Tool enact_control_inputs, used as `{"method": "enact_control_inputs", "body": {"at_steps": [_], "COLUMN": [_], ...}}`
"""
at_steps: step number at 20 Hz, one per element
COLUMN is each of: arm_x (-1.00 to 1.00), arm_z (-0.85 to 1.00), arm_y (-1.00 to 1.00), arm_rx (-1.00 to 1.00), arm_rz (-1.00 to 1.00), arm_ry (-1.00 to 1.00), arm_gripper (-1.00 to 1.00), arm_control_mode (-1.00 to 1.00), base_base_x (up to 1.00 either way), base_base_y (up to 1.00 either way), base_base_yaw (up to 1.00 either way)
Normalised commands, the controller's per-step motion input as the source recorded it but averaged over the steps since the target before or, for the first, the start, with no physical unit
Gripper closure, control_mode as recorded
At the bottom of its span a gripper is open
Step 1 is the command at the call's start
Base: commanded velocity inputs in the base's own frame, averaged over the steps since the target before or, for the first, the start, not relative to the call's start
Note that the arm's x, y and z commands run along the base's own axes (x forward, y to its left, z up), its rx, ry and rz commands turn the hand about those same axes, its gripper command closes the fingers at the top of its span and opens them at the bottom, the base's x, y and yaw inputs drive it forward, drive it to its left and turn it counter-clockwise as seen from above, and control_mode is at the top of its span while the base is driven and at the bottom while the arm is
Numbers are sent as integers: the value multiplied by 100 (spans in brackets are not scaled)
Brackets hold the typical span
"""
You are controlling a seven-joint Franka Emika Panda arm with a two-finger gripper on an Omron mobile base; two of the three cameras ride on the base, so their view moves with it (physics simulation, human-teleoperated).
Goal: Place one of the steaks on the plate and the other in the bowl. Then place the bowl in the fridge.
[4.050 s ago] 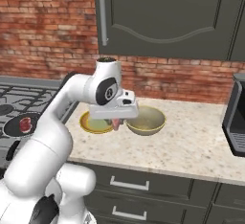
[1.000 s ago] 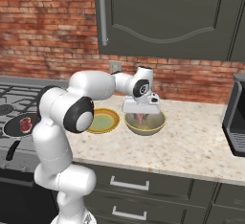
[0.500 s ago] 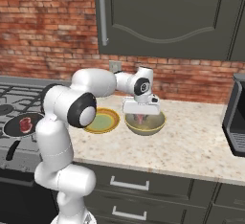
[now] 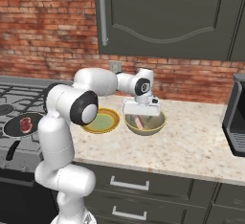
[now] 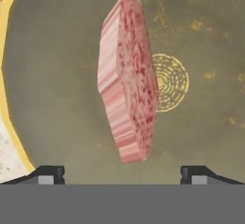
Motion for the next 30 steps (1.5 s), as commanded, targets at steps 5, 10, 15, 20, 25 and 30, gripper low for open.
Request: {"method": "enact_control_inputs", "body": {"at_steps": [5, 10, 15, 20, 25, 30], "arm_x": [-32, -67, -63, -43, -57, -95], "arm_z": [3, 0, 31, 77, 31, 6], "arm_y": [0, 0, 3, 61, 98, 100], "arm_rx": [2, 5, 3, -11, 4, 6], "arm_rz": [0, 0, 0, 0, -5, -19], "arm_ry": [-5, -27, -33, -20, -3, -11], "arm_gripper": [-100, -100, -100, -100, -100, -100], "arm_control_mode": [-100, -100, -100, -100, -100, -100], "base_base_x": [0, 0, 0, 0, 0, 0], "base_base_y": [0, 0, 0, 0, 0, 0], "base_base_yaw": [0, 0, 0, 0, 0, 0]}}
